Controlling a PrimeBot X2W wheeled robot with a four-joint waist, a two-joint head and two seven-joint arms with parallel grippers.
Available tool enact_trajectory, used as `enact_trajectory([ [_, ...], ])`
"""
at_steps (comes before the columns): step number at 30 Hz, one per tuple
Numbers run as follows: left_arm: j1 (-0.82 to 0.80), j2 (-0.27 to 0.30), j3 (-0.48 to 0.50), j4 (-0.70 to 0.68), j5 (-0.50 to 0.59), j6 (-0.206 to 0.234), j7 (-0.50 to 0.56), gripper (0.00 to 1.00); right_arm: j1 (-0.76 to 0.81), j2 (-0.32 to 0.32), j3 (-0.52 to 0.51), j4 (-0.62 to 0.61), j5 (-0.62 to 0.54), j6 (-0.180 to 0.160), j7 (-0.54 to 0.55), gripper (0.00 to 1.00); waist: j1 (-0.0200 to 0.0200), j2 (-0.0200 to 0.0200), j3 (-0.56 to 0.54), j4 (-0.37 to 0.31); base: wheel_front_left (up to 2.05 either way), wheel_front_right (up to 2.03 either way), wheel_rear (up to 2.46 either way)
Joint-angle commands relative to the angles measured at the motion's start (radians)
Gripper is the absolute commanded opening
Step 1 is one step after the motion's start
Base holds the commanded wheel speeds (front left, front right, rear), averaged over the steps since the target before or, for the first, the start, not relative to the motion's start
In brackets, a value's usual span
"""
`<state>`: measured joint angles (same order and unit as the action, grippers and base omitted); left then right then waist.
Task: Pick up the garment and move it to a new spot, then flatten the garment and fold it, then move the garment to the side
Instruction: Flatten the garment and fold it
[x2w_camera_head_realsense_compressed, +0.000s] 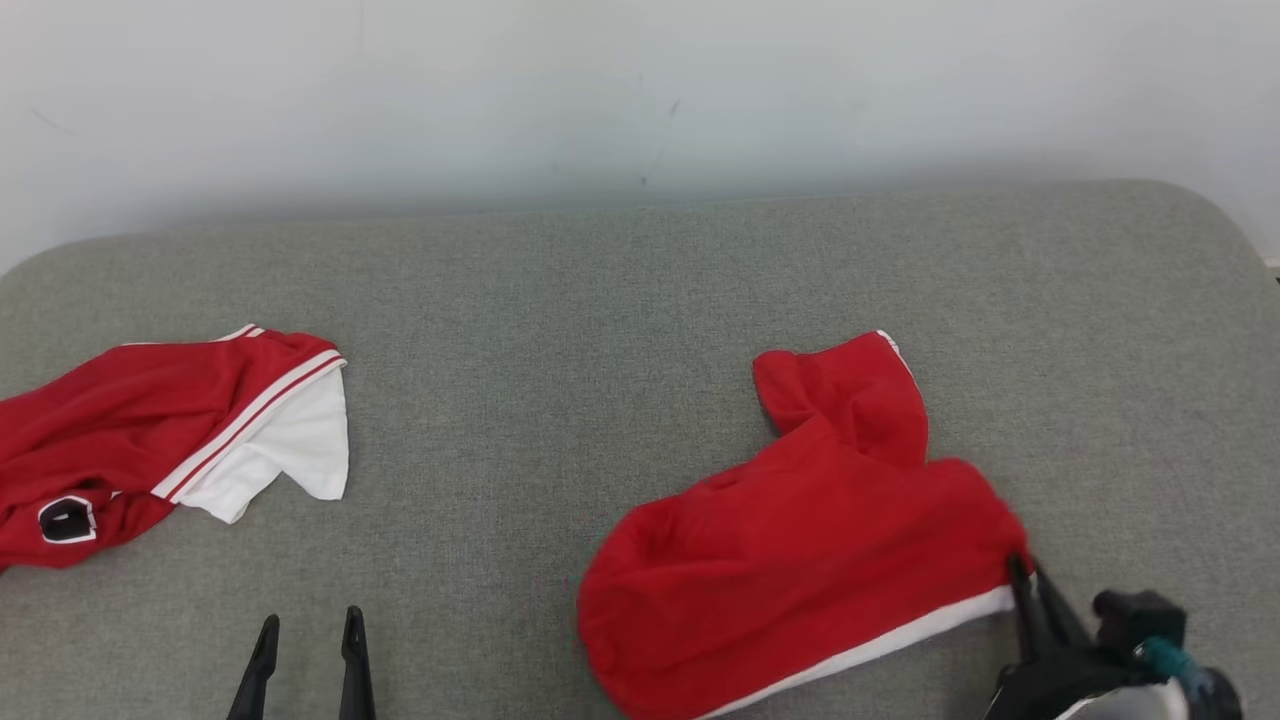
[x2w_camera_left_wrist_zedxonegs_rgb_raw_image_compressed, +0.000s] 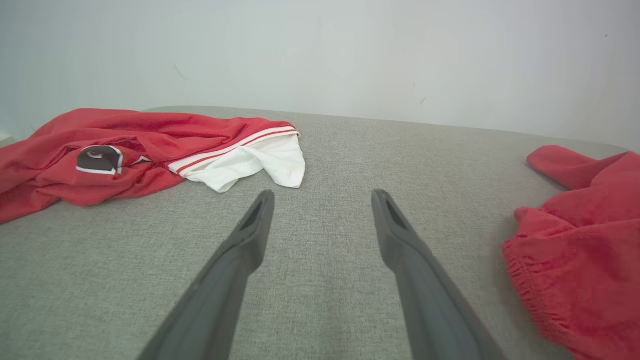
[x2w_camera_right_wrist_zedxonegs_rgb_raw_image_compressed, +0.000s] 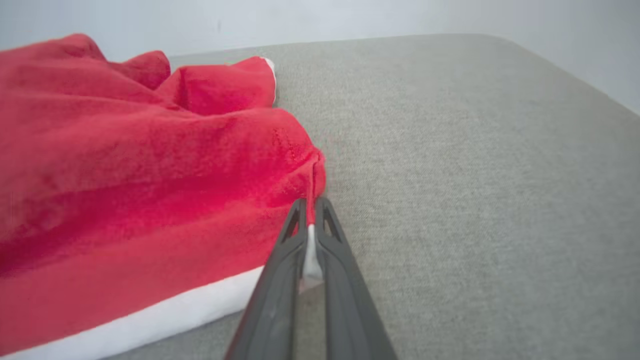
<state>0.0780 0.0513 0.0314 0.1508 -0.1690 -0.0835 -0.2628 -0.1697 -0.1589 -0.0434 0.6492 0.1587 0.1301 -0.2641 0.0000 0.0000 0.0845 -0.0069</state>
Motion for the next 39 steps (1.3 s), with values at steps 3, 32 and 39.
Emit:
enact_trajectory([
  [3,-0.011,-0.001,-0.012,0.006,-0.006,-0.001,-0.003,1.00,-0.033,-0.029,-0.028,-0.008,0.002,0.001,0.000,0.00,0.0000,0.0000,-0.001,0.002,0.00,0.00,0.00],
  [32,-0.109,0.000,-0.312,0.248,-0.100,-0.045,-0.003,1.00,0.129,0.050,-0.009,-0.407,-0.034,0.001,0.000,1.00,0.0000,0.0000,-0.018,-0.083,0.00,0.00,0.00],
  [39,-0.141,0.000,-0.391,0.287,-0.161,-0.046,-0.003,1.00,0.165,0.066,0.045,-0.431,-0.028,0.001,-0.001,1.00,0.0000,0.0000,-0.009,-0.114,0.00,0.00,0.00],
])
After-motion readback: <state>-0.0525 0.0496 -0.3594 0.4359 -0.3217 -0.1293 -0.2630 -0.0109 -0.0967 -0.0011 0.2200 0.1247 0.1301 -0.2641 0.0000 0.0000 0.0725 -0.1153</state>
